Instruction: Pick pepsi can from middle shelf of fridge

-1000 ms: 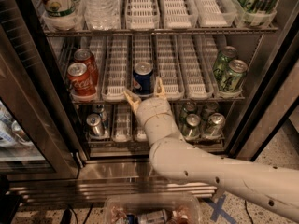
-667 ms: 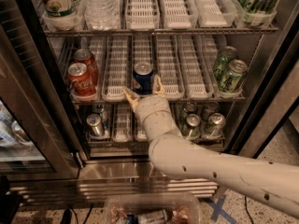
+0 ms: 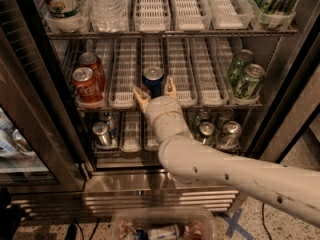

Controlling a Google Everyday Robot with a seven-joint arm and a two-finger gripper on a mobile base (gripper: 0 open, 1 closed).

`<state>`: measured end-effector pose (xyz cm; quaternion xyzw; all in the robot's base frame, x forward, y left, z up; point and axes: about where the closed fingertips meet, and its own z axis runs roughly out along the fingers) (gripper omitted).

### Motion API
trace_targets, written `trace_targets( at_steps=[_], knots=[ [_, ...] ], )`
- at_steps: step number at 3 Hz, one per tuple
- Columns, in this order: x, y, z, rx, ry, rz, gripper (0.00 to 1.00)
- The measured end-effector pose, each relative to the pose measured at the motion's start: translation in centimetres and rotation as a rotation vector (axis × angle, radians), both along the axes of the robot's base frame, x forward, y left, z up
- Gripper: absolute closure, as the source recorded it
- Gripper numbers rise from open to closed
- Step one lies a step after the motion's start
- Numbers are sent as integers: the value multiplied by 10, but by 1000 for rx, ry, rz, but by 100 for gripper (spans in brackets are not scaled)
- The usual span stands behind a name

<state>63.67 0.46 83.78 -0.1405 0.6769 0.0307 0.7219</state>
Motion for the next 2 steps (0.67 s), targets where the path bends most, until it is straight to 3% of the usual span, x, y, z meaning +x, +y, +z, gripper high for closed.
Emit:
trace_targets(
  at_steps=[2],
  knots=[
    [5, -5, 0, 24, 12, -16, 72]
  ],
)
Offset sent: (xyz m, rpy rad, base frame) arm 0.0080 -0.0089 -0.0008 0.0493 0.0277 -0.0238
